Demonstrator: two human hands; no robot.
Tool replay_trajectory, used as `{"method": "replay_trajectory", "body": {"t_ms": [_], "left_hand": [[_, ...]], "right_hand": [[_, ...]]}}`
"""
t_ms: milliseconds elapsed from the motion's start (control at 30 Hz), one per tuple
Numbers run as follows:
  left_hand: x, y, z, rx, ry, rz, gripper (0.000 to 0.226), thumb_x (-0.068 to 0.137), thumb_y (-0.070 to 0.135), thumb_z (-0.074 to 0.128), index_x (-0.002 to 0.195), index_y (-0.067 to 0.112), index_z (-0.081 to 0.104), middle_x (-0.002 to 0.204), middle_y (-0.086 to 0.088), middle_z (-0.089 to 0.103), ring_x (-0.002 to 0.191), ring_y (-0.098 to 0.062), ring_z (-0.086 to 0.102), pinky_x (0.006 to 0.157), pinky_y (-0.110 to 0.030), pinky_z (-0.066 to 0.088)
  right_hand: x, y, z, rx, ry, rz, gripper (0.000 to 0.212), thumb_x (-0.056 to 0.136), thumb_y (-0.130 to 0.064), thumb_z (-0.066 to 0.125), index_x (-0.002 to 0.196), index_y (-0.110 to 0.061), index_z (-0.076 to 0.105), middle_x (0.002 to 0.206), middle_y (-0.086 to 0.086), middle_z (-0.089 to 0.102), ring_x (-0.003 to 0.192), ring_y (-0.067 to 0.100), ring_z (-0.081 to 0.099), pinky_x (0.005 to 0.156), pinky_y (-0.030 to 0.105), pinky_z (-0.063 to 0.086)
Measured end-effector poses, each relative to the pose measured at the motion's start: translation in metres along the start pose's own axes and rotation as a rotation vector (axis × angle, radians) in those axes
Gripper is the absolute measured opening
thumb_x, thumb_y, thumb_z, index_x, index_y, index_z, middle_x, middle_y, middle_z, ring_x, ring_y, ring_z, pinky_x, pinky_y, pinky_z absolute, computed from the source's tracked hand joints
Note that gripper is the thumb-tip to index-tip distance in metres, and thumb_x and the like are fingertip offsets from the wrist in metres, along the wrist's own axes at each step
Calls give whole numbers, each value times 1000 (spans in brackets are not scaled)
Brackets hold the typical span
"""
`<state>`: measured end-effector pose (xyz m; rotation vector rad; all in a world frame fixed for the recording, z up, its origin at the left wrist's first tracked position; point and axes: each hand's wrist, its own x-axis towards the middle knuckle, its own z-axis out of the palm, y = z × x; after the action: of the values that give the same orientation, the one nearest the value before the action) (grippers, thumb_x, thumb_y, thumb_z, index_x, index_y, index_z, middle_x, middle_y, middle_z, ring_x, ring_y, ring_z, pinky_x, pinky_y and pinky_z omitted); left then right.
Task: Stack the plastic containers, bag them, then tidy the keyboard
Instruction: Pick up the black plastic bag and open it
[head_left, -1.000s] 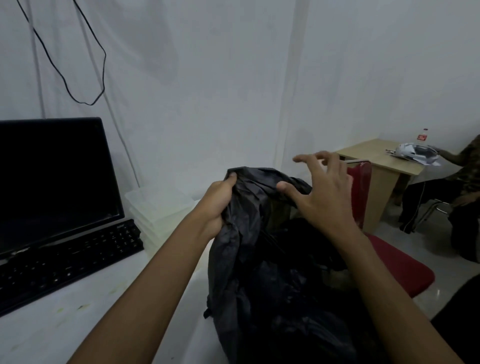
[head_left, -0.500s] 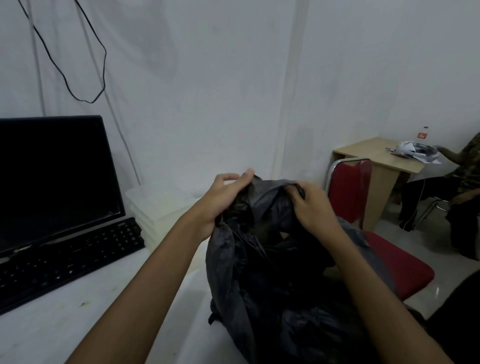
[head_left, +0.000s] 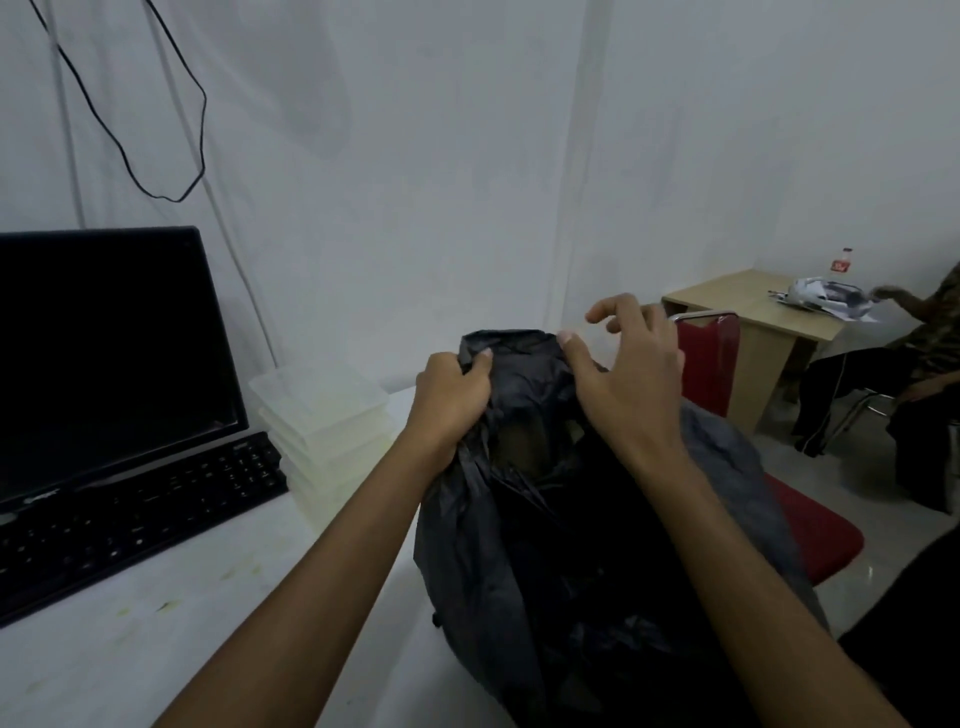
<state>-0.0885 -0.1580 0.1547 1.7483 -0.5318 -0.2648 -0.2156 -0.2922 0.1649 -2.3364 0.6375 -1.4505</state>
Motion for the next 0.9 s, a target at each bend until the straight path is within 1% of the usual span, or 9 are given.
{"method": "replay_trajectory", "body": {"t_ms": [67,133,300,433,500,567,667,767,900], "left_hand": [[5,-4,-1,-206,26,-143,40,109,41,55,116,3,67,114,-15,74,102,-32,73,92,-41,61],[5,-4,-3,-399,10,-263,37,111,37,55,124,4,64,117,-16,74,103,-34,74,92,-45,63],[0,-8,-7,-662,-61,-362,34,112,28,53,137,6,64,125,-15,76,110,-35,75,94,-47,62],[-1,-8,-11,-682,26,-186,27,113,11,44,135,21,57,122,-7,70,103,-25,71,81,-37,60],[-4,-6,-15,-572,93,-64,39,111,2,38,132,33,52,113,-3,64,89,-20,62,76,-37,51],[-5,-7,-20,-376,138,60,49,108,-4,34,126,38,53,107,-2,60,81,-18,54,71,-36,43],[-7,-9,-27,-2,123,214,54,105,-7,33,110,29,73,118,3,67,95,-18,63,77,-28,51],[-8,-8,-29,390,19,240,36,108,9,46,110,20,81,111,-1,68,85,-23,68,71,-30,54],[-19,-18,-13,925,-28,226,37,106,46,52,112,17,74,135,-13,52,121,-34,58,104,-48,49]], "right_hand": [[-14,-4,-5,-41,97,-72,20,104,-42,66,101,-23,63,94,-6,59,87,10,54,79,31,41],[-24,2,-7,-4,-12,-22,40,109,-51,54,90,-19,68,79,-6,67,72,10,61,67,34,49],[-35,27,2,-25,-762,356,82,106,-72,20,100,-12,75,95,5,70,88,21,64,78,35,45],[-40,49,8,-49,-717,449,83,104,-74,22,74,-9,64,85,11,68,81,27,63,75,35,42],[-35,60,5,-6,-536,436,84,106,-68,28,76,-2,71,78,11,70,78,29,66,70,35,43],[-25,65,-3,4,-371,407,80,109,-61,35,60,-3,58,61,9,61,63,27,60,57,36,35],[-14,73,-11,2,-277,382,73,111,-56,41,54,-11,39,50,5,46,50,23,46,53,36,27],[-5,79,-15,33,-312,366,67,110,-57,42,67,-14,67,59,-4,59,60,13,54,58,34,35],[-6,78,-10,104,-297,325,60,106,-61,51,74,-18,77,47,-8,54,47,5,48,55,29,34]]}}
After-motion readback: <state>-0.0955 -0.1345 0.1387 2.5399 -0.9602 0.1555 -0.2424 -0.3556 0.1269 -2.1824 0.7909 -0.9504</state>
